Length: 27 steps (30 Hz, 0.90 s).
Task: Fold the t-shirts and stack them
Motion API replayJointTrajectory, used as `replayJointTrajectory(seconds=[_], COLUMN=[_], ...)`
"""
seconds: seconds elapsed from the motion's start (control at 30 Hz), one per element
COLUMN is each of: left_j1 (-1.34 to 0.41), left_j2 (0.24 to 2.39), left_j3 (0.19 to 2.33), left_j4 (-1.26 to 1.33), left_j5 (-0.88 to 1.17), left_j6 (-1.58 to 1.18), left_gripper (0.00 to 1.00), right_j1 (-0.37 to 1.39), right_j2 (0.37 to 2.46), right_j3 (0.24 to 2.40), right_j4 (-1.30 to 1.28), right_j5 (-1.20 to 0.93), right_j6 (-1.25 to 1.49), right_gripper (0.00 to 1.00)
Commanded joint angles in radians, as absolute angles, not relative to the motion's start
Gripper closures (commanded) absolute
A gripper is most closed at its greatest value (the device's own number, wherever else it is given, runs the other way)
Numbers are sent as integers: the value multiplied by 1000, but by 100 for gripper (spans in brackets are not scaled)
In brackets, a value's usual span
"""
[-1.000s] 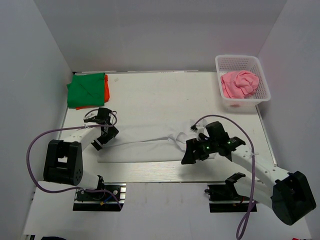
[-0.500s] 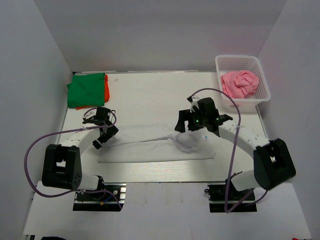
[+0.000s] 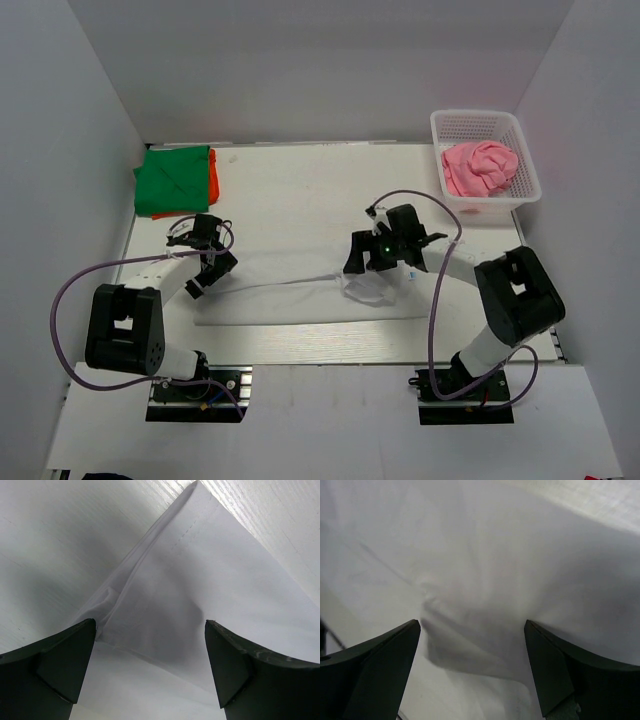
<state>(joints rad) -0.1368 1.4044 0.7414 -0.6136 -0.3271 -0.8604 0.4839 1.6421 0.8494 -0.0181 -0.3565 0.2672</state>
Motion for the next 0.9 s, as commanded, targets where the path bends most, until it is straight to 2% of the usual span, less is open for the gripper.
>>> replayJointTrajectory(seconds=[0.0, 0.13, 0.23, 0.33, 0.47, 0.5, 0.57, 0.6, 0.7, 0.87], left_j1=[-137, -127, -127, -127, -127, -127, -127, -127, -137, -146], left_j2=[1405, 1405, 1405, 1405, 1405, 1393, 1384, 1384, 1374, 1359], left_j3=[753, 764, 764, 764, 775, 775, 784, 784, 773, 724], left_j4=[-611, -623, -635, -635, -646, -658, -670, -670, -670, -719], left_j5=[-353, -362, -393, -393, -402, -402, -402, -402, -364, -313], left_j6=[-853, -853, -853, -853, -862, -862, -862, -862, -871, -937], left_gripper=[0, 0, 0, 0, 0, 0, 0, 0, 0, 0], right_j1=[488, 509, 551, 575, 566, 563, 554, 545, 522, 451], right_j2=[1548, 1432, 1313, 1246, 1192, 1189, 1215, 1230, 1296, 1468], right_j3=[750, 680, 658, 689, 699, 706, 721, 727, 735, 794], right_j4=[38, -87, -359, -486, -421, -382, -361, -350, -298, -259], right_j5=[-507, -653, -747, -785, -652, -502, -401, -283, -148, -68], right_j6=[331, 321, 269, 195, 234, 259, 362, 385, 471, 506], right_gripper=[10, 10, 10, 10, 10, 10, 10, 10, 10, 10])
